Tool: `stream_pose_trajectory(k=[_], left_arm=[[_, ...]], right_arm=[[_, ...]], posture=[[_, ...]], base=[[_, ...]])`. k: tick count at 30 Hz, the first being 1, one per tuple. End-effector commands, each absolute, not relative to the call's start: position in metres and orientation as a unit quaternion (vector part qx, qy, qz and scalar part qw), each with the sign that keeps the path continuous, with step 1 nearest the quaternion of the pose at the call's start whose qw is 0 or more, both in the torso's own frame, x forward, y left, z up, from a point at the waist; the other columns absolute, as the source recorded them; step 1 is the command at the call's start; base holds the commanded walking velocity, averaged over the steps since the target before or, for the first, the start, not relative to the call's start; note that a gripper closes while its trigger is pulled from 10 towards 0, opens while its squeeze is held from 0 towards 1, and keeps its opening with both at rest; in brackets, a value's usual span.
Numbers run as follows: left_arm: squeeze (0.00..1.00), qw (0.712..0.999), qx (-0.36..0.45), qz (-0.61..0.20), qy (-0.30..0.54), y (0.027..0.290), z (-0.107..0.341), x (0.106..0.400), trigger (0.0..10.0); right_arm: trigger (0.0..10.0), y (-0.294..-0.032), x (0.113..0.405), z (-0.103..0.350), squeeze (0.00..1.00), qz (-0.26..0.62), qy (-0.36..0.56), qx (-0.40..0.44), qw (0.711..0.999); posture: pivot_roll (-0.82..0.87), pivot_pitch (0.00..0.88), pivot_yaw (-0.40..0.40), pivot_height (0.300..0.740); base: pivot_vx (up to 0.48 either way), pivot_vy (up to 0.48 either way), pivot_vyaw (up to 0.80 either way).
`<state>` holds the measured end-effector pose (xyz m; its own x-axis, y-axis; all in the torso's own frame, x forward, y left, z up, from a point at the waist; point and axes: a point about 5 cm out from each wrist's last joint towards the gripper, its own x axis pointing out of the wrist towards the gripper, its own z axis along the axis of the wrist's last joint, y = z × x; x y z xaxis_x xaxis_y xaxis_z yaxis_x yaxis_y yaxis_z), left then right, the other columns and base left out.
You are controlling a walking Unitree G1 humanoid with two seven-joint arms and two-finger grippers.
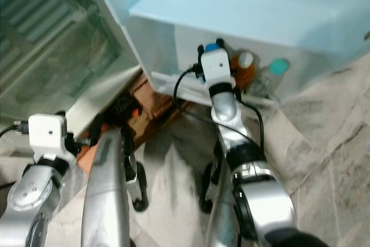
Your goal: Restocking fridge
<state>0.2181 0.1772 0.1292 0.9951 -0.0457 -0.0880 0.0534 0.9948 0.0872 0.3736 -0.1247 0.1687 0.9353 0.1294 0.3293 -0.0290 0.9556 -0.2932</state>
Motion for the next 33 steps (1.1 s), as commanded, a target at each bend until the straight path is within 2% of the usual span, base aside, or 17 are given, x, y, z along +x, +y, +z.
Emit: stream_pose_trajectory(k=[1,14,22,33], left_arm=[[0.00,0.997,0.050,-0.020,0.055,0.179,0.125,0.215,10.0],[0.00,0.998,0.051,-0.020,0.038,0.176,0.127,0.230,10.0],[0.00,0.999,0.044,-0.022,0.020,0.171,0.127,0.247,10.0],[0.00,0.999,0.035,-0.035,-0.002,0.161,0.125,0.269,10.0]], right_arm=[[10.0,-0.139,0.369,0.140,1.00,0.020,-0.111,-0.130,0.985],[10.0,-0.134,0.376,0.163,1.00,0.033,-0.154,-0.126,0.979],[10.0,-0.125,0.374,0.196,1.00,0.088,-0.221,-0.136,0.962],[10.0,-0.127,0.365,0.206,1.00,0.109,-0.222,-0.171,0.954]], posture=[[0.22,0.441,0.061,0.534],[0.21,0.386,0.051,0.534],[0.16,0.318,0.038,0.534],[0.09,0.202,0.050,0.534]], base=[[0.000,0.000,0.00],[0.000,0.000,0.00],[0.000,0.000,0.00],[0.000,0.000,0.00]])
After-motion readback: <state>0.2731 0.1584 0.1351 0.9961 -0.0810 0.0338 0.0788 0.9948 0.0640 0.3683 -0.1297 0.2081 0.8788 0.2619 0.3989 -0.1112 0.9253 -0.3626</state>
